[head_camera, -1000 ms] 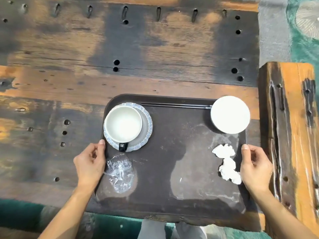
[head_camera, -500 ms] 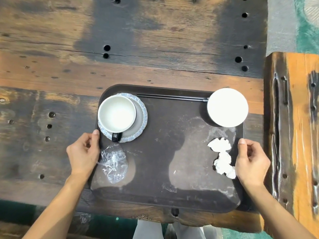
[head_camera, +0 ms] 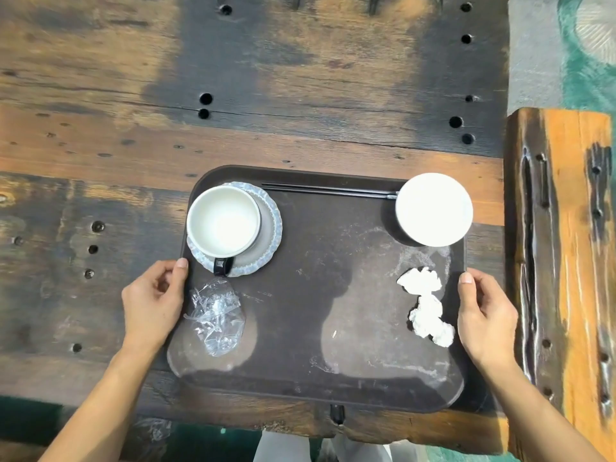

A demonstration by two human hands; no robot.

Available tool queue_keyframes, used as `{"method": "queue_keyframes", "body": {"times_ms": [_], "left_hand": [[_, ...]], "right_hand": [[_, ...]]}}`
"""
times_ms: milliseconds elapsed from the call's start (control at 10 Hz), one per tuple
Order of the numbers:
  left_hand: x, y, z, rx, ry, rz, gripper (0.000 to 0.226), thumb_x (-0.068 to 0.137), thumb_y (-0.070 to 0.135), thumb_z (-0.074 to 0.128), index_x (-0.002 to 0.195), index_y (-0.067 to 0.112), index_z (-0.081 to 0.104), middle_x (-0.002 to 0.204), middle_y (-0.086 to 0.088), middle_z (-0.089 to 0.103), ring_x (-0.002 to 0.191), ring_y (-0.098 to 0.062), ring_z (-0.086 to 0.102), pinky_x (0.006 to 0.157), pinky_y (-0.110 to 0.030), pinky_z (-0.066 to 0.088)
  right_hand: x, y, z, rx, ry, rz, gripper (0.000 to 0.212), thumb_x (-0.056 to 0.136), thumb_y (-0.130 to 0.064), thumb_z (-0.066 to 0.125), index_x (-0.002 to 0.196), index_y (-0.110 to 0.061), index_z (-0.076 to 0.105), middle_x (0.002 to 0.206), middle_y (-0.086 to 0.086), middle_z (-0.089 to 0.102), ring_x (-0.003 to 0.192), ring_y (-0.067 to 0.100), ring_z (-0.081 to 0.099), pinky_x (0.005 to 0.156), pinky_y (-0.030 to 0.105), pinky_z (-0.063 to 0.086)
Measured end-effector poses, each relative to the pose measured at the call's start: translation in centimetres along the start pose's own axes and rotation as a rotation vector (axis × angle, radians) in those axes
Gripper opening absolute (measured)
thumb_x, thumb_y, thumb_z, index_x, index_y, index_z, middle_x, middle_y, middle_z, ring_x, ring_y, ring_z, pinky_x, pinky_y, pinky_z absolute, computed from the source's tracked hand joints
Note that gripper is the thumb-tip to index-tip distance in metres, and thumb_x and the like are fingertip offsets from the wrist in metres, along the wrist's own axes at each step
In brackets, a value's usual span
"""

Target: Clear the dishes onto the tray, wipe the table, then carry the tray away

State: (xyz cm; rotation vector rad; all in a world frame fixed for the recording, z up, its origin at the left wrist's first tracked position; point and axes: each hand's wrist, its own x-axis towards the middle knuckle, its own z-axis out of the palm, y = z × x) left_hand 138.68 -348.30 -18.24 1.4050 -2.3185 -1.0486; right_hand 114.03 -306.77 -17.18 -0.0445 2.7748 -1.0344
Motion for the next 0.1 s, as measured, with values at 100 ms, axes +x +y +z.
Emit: {"method": "queue_keyframes", "body": {"times_ms": [100], "left_hand": [[-1.33, -0.68, -1.68, 0.039, -0.078, -0.046, 0.022, 0.100, 0.037, 0.063, 0.079, 0.033, 0.070, 0.071, 0.001, 0.067, 0.058, -0.004, 0.050, 0.058, -0.009, 0.038]], "right_hand": [[-0.80, 0.32, -0.87, 0.058, -0.023, 0.075, 0.025, 0.100, -0.030, 0.054, 0.117, -0.019, 0.067, 0.105, -0.009, 0.065, 0.090, -0.005, 0.057, 0.087, 0.026, 0.042]]}}
